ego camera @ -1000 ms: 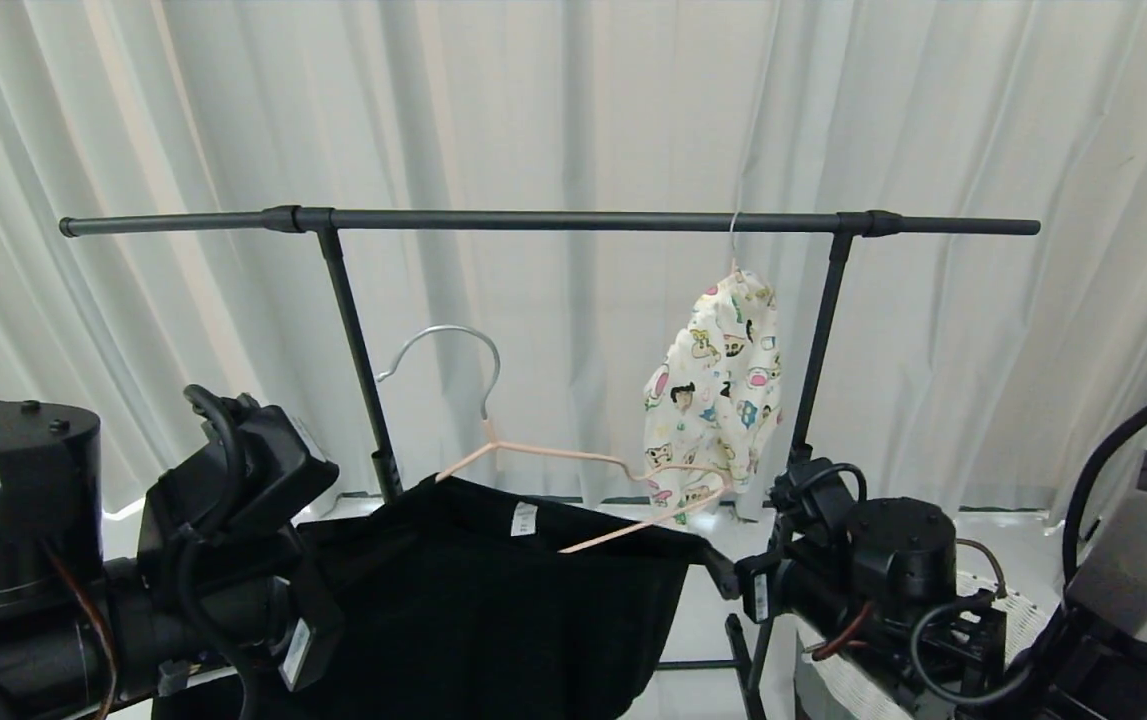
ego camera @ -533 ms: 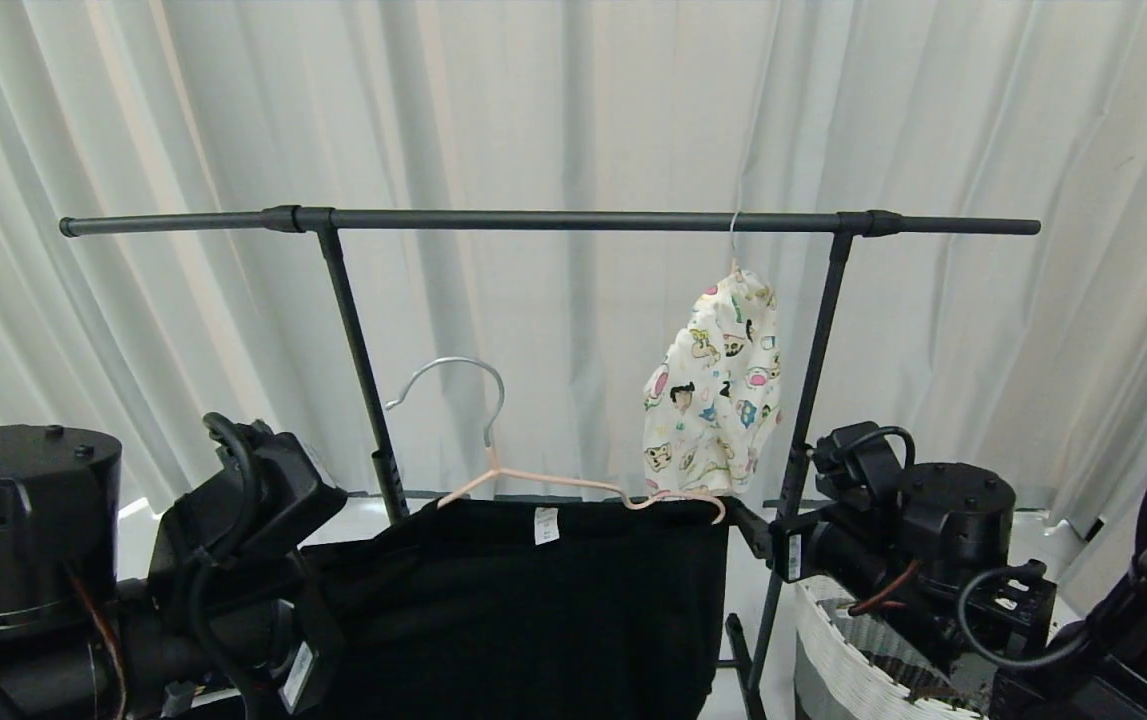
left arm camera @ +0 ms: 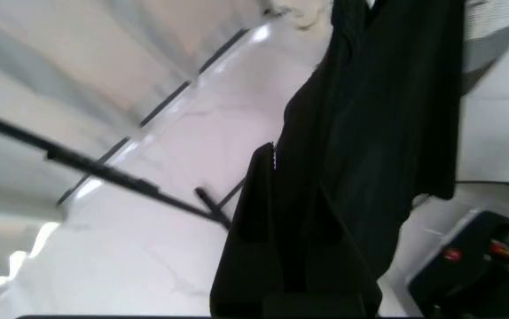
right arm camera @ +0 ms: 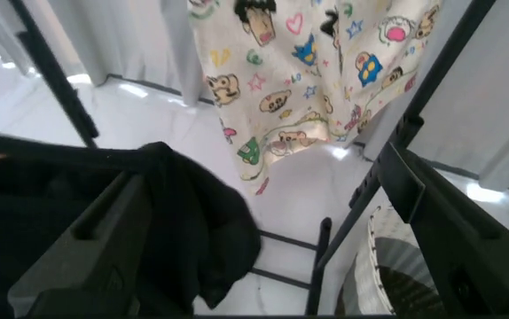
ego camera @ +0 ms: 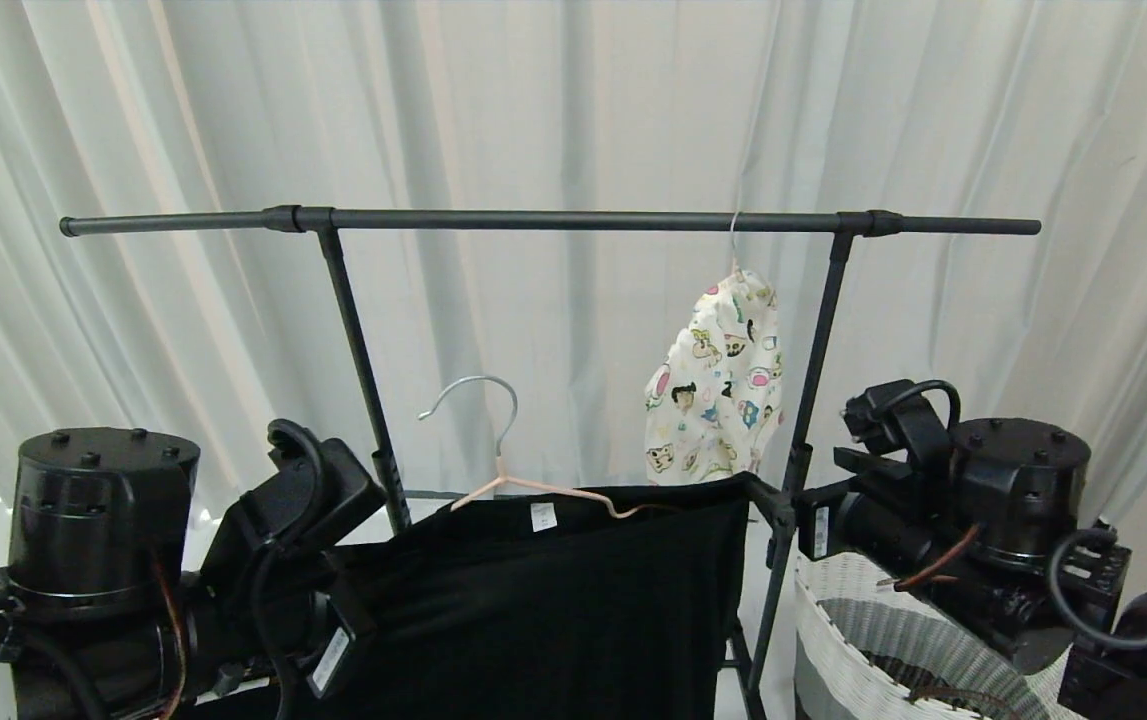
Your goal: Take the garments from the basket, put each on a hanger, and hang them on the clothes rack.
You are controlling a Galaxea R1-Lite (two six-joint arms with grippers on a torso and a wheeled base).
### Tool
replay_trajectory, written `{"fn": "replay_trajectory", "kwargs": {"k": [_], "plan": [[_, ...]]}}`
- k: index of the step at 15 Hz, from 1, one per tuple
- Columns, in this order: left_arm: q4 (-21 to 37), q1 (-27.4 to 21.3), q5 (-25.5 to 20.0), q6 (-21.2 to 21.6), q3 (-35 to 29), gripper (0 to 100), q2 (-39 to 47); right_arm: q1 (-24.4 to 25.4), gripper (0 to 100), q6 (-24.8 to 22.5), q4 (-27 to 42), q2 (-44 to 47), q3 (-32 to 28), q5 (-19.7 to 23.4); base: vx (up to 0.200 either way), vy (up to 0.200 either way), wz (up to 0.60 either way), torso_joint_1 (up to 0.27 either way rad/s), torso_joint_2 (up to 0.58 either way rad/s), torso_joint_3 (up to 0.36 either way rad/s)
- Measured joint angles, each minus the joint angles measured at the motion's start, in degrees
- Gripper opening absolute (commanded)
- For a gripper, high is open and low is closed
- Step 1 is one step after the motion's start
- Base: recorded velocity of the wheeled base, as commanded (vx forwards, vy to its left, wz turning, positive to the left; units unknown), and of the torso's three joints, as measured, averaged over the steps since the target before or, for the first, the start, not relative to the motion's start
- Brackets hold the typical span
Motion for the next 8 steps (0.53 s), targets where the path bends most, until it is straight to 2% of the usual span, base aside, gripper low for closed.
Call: {"fn": "replay_trajectory", "kwargs": {"k": [2, 4, 6, 8], "plan": [[0.0, -0.1, 0.0, -0.4, -0.8, 0, 1.0, 0.8, 100, 0.0, 5.4, -4.5, -0.6, 2.0, 0.000, 0.000, 0.00, 0.000, 0.00, 0.000], [0.0, -0.3, -1.5, -0.4, -1.1, 0, 1.1, 1.2, 100, -0.5, 13.6, -9.2, -0.9, 6.1, 0.000, 0.000, 0.00, 0.000, 0.00, 0.000], [-0.1, -0.5, -5.4, -0.4, -1.2, 0, 0.4, -0.3, 100, -2.4, 24.0, -14.0, -1.5, 12.9, 0.000, 0.000, 0.00, 0.000, 0.00, 0.000], [-1.3, -0.7, -5.9, -0.4, -1.2, 0, -0.3, -2.8, 100, -4.0, 34.6, -18.6, -3.4, 18.6, 0.000, 0.000, 0.00, 0.000, 0.00, 0.000]]}}
